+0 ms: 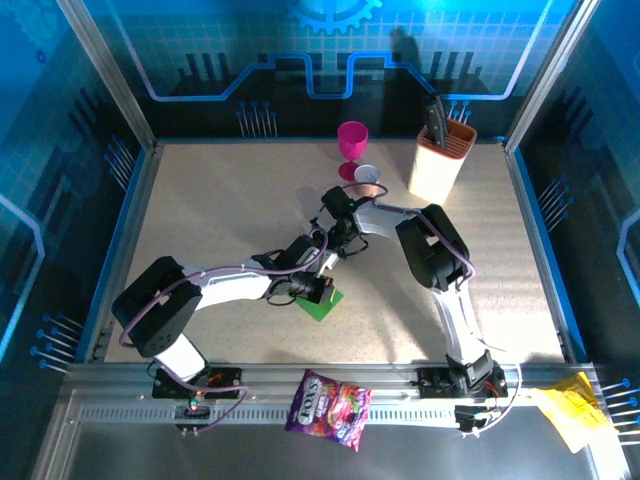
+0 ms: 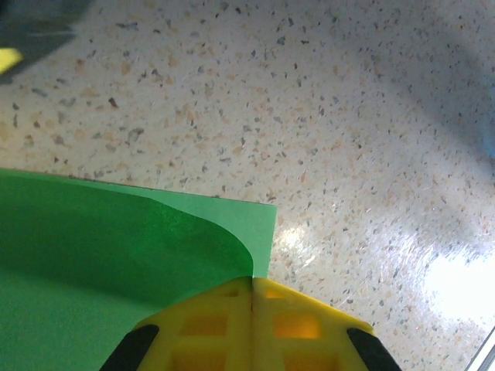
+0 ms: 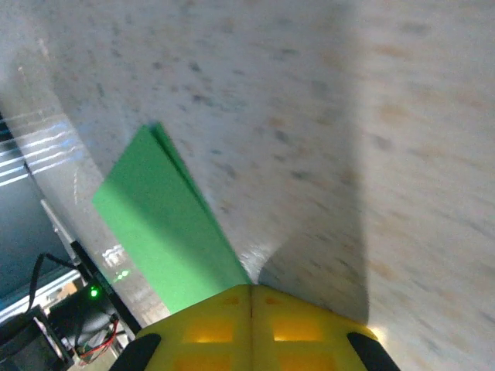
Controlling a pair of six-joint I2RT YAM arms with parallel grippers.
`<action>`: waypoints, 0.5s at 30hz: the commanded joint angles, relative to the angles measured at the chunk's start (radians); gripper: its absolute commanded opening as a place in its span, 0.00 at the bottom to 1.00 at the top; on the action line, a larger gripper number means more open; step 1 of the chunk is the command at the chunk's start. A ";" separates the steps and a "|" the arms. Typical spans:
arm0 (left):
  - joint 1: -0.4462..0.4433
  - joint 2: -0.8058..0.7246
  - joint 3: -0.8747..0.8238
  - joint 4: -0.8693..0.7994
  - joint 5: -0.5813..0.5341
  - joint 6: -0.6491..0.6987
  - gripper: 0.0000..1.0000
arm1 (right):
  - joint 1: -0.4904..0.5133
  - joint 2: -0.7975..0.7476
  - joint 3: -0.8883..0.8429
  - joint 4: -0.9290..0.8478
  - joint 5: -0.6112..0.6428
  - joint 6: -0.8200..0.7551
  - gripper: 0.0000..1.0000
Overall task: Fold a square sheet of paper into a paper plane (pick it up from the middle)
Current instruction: Fold the triangle a second time at the center of the table.
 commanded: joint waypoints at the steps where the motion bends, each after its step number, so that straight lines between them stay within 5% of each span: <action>1: 0.009 0.016 0.036 -0.033 0.030 0.037 0.00 | -0.066 -0.042 -0.089 -0.084 0.195 0.062 0.00; 8: 0.009 0.027 0.051 -0.045 0.049 0.052 0.00 | -0.099 -0.138 -0.181 -0.047 0.249 0.093 0.00; 15: 0.009 0.024 0.031 -0.034 0.056 0.047 0.00 | -0.050 -0.172 -0.050 -0.007 0.098 -0.020 0.00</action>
